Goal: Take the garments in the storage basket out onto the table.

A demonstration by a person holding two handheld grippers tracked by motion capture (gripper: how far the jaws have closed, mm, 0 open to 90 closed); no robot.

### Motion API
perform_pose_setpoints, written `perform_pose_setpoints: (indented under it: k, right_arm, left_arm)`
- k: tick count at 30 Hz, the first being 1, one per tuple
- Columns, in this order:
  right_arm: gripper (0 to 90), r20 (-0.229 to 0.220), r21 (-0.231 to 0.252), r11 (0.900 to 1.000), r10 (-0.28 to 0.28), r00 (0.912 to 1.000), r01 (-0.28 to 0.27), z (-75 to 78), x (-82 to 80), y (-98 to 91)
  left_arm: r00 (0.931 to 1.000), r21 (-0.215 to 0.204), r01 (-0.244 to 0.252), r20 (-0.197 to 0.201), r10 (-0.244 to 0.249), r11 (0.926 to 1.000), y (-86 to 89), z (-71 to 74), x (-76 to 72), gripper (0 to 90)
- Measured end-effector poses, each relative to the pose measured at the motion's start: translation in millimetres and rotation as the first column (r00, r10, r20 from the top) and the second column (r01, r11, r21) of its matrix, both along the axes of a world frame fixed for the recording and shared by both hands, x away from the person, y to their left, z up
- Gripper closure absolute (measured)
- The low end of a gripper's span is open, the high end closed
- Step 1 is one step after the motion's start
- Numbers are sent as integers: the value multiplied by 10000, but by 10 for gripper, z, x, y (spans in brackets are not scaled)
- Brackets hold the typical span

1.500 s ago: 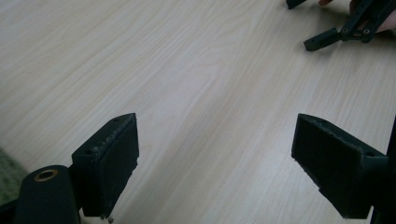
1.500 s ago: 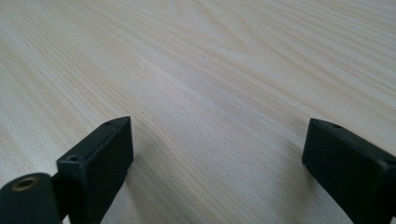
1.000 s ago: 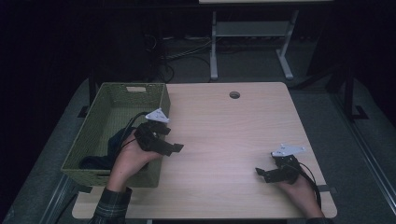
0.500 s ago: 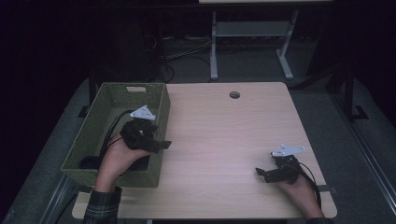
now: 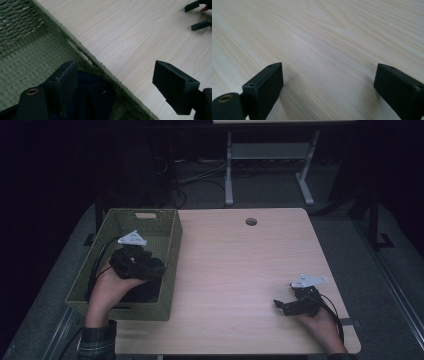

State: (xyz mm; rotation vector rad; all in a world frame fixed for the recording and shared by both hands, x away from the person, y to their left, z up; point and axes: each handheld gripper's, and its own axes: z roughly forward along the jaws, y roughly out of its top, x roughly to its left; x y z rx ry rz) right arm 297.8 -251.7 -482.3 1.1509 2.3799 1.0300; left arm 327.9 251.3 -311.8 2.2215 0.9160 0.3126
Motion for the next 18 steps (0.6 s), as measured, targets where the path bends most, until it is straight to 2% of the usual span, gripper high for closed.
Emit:
perform_pose_setpoints:
  k: [13,18]
  right_arm:
    - [84,-8,-2,10000,0,10000,0,-1,0,0]
    - [85,-8,-6,10000,-1,10000,1,-1,0,0]
  left_arm:
    - [9983,74,-578,-56,578,9983,317,13,-25,200]
    - [9955,351,-942,-45,945,9949,451,8,-39,199]
